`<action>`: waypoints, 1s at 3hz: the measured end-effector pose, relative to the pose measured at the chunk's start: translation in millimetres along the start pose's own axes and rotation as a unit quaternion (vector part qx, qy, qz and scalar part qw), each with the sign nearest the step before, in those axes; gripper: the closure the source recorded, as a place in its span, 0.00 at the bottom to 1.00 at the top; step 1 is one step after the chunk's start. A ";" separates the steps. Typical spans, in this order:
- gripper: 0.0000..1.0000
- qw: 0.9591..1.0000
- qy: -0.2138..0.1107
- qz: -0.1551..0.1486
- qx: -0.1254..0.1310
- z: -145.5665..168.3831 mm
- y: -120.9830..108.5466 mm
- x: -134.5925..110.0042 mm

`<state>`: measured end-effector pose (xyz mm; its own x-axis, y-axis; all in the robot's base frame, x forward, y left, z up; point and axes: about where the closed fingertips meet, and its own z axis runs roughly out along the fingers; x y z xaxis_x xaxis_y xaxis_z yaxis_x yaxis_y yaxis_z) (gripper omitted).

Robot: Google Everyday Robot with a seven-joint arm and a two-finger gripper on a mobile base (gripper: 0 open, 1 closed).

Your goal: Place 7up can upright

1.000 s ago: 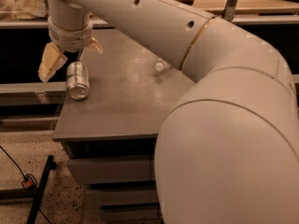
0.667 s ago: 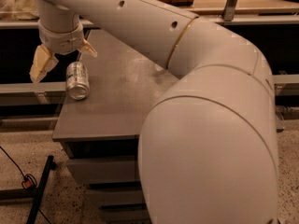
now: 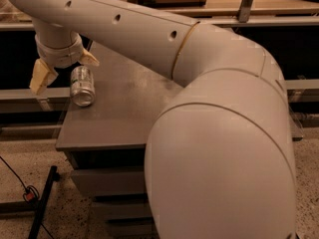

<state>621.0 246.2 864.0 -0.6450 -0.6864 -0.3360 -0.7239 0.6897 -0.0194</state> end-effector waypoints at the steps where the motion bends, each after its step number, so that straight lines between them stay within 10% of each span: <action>1: 0.00 1.000 -0.006 0.007 0.012 17.3 -7.0 -3.0; 3: 0.19 0.999 -0.007 0.015 0.043 47.2 -24.7 -6.2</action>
Offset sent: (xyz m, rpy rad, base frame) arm 0.0395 -0.0007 -0.0456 -0.0649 -0.1037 -0.0737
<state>654.4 244.3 822.1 -0.6629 -0.6617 -0.3503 -0.6796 0.7281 -0.0894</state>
